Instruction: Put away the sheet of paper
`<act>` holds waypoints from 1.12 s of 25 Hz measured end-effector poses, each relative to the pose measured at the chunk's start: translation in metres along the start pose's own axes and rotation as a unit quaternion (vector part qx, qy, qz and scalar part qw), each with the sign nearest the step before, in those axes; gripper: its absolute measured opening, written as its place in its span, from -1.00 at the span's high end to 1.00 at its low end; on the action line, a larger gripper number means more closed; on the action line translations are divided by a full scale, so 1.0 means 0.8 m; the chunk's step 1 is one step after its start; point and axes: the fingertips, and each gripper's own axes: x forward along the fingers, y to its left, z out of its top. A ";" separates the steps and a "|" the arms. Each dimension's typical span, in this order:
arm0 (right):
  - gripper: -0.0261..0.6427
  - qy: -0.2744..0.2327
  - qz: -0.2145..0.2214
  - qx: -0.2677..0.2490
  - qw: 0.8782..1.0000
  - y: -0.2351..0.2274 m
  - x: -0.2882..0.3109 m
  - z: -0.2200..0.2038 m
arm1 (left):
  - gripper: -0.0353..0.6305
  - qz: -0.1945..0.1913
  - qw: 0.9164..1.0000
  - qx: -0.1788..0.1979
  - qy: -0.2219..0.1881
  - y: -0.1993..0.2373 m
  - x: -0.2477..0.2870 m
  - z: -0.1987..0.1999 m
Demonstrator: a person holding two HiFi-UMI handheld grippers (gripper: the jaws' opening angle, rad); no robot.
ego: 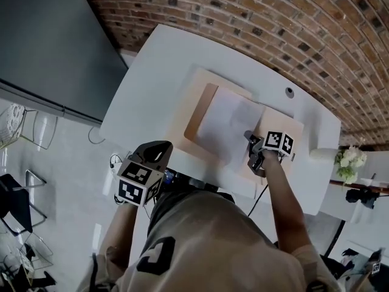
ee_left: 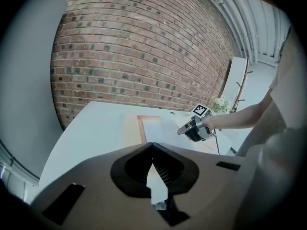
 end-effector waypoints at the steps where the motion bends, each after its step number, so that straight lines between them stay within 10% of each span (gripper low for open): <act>1: 0.85 -0.004 0.005 0.007 1.000 0.002 0.001 0.001 | 0.85 0.001 1.000 -0.001 0.000 0.002 -0.001 -0.001; 28: 0.85 -0.007 0.044 0.011 0.999 0.043 0.034 -0.004 | 0.85 0.008 1.000 -0.012 0.009 0.010 -0.007 -0.015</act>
